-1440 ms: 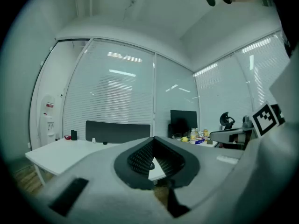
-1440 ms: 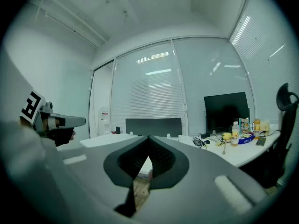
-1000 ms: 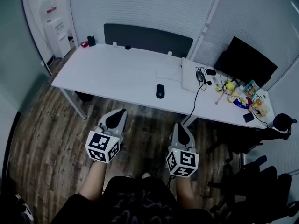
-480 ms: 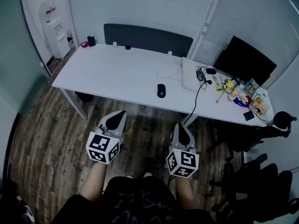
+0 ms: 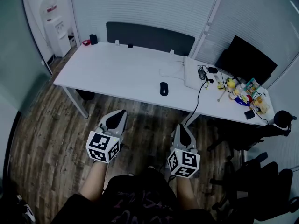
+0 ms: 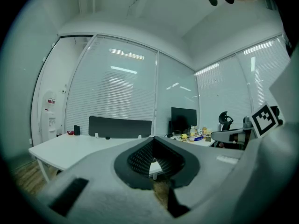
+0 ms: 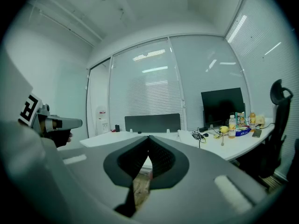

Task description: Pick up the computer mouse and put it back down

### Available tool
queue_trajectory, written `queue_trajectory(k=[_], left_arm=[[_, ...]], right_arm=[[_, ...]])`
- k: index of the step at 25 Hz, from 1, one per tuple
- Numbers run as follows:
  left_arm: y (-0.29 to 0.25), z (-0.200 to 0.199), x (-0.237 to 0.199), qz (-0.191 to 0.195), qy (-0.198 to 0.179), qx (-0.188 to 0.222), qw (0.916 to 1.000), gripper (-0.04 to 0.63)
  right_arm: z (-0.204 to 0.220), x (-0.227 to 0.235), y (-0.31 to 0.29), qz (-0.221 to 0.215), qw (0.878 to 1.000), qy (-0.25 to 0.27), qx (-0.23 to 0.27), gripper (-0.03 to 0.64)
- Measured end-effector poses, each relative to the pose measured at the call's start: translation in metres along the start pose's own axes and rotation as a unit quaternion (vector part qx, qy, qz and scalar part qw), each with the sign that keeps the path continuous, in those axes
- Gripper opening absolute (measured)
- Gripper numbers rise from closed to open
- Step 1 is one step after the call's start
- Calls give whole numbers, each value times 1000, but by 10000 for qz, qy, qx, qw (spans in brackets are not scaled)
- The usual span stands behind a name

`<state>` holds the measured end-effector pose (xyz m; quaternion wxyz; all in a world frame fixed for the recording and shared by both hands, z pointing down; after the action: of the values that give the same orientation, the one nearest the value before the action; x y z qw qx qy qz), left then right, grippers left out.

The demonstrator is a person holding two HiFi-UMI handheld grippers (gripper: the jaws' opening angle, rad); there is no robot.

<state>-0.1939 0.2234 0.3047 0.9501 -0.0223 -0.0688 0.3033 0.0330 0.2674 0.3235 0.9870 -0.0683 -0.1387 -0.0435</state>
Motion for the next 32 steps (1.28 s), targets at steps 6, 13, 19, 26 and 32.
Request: queue_trajectory(k=[6,13,19,26,32], left_arm=[[-7,3,4,103,52,4,9999,2],[-24,2,6,192,-8,25,9998,2],[-43,1,0,222,-44,-21,9997,2],[-67,7,-5,216,-71,-129,9997,2],[-95,11,-13,161,-49,-228,9996,2]], right_arm=[[3,8,2,139,9999,19,-31,11],[-2,21,-8,233,9997,-1,25,11],[-6,26,-26,183,9998,-44,-2,11],[-1,36,-50,152,9998,-85,-119,11],[-2,46,-79,93,9997,-90,-215,11]])
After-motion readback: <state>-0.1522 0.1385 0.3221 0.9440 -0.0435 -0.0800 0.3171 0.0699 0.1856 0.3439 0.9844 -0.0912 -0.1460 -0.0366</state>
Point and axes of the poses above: the fingertips, and each gripper's own axes: y backward along the fingers, x to its right, z out of its underside, the point moved 2 cm from there along y, backward along the fingers, and after that the axes turned 11 degrees about -y, right-handed, at the moved point
